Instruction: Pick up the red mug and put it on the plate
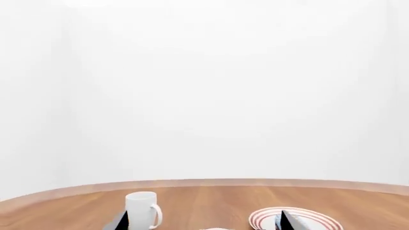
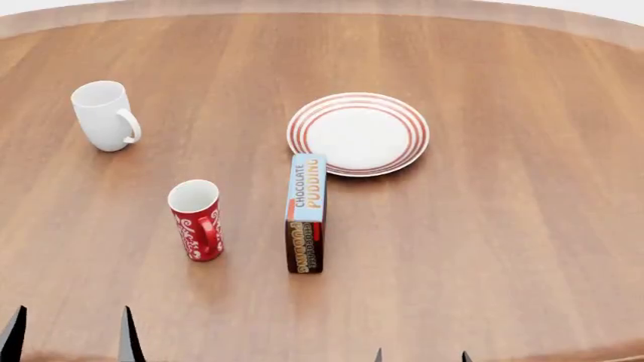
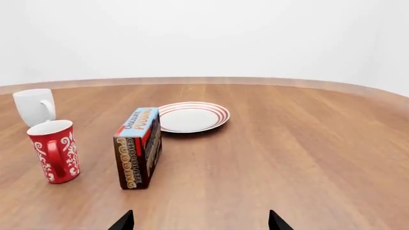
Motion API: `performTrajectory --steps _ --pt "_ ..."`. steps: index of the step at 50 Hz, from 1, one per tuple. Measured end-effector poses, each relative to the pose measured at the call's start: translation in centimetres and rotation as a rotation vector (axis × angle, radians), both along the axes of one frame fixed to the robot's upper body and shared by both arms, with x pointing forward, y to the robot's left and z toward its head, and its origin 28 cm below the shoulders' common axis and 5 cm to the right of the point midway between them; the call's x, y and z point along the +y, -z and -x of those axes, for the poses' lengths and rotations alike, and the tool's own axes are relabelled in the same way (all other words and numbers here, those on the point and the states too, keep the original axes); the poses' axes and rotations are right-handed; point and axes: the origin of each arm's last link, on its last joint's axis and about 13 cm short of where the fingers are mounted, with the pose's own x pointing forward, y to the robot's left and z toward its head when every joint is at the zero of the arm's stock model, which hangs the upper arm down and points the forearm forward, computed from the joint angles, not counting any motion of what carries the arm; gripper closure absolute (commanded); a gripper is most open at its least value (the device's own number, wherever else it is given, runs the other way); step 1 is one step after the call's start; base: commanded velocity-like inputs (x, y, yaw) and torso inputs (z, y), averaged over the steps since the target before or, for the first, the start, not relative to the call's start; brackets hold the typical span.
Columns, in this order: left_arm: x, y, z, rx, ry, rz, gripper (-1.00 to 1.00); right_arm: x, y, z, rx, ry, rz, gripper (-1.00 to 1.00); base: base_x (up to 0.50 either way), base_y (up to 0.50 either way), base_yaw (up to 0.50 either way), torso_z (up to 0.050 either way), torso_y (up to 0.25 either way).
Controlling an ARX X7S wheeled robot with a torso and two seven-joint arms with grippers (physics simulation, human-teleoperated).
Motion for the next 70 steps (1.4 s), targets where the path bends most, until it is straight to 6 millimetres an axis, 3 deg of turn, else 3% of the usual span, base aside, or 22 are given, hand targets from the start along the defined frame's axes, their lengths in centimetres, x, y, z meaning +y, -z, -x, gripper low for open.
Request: performTrajectory --steps 21,70 --pt "0.02 -0.06 -0.19 -0.138 -0.034 -0.021 -1.00 -0.01 -0.03 0.03 -0.010 -0.008 -0.007 -1.00 0.00 0.00 0.00 0.000 0.000" --pt "0.01 -0.06 -0.23 -0.170 -0.018 -0.018 -1.00 0.06 0.01 -0.05 -0.001 -0.016 0.013 -1.00 0.00 0.09 0.00 0.000 0.000"
